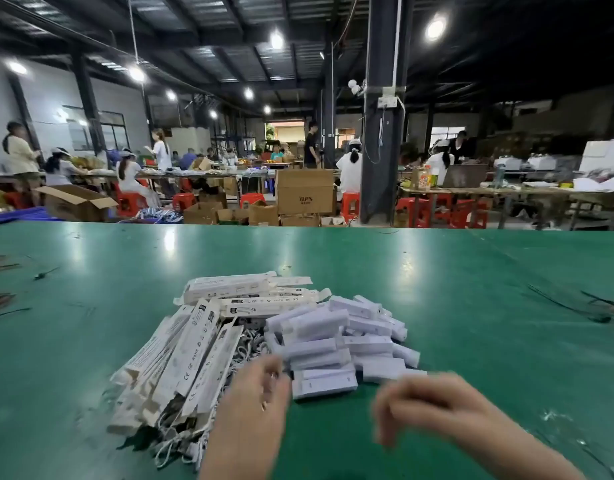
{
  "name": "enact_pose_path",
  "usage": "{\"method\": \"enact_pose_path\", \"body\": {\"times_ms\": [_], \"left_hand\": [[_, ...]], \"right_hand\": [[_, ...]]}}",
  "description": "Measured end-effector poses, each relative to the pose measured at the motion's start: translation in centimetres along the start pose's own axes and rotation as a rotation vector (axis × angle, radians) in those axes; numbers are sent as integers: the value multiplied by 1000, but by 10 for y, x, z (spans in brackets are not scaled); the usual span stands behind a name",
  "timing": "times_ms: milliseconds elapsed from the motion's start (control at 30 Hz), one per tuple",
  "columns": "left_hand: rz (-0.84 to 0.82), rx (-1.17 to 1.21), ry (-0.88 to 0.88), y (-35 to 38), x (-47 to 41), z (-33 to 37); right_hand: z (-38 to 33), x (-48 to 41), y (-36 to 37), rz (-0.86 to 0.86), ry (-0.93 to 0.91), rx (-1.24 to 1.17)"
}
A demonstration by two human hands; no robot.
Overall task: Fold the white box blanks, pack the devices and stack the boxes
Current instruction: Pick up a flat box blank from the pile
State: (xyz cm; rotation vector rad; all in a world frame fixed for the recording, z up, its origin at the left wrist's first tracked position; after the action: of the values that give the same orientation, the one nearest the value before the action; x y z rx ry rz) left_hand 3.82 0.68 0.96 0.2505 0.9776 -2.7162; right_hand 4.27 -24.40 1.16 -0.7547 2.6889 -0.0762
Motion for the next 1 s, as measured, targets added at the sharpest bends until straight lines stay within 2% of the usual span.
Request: {"method": "enact_pose_path", "body": {"times_ms": [100, 200, 267, 433, 600, 867, 933, 1000], "left_hand": [[188, -364, -141, -32, -64, -35], [119, -716, -236, -30, -100, -57], [51, -761, -249, -23, -111, -68], [45, -827, -245, -14, -125, -76], [44, -774, -254, -10, -134, -77], [97, -763, -188, -17, -135, -74], [141, -775, -165, -23, -130, -65], [258, -803, -76, -33, -125, -47]], "right_hand": [[-6, -67, 23, 304, 13, 203], [22, -107, 22, 377, 53, 569], [45, -122, 19, 366, 78, 766], [73, -149, 24, 409, 74, 1102], [76, -160, 26, 465, 9, 1216], [79, -156, 32, 448, -1, 1185], [72, -147, 37, 494, -67, 1143], [61, -137, 42, 562, -183, 1110]]}}
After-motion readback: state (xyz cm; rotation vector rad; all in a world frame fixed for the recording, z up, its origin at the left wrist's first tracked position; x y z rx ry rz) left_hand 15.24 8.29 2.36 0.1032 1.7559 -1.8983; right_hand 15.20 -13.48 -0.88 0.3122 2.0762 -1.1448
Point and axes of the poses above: each hand's wrist, its own x-axis away from the middle knuckle, its own y-axis out of the palm, z = x × y, the point moved 4 cm from there along -x, towards the middle knuckle, and after that the axes turned 7 degrees about -x, right-handed, at the moved point
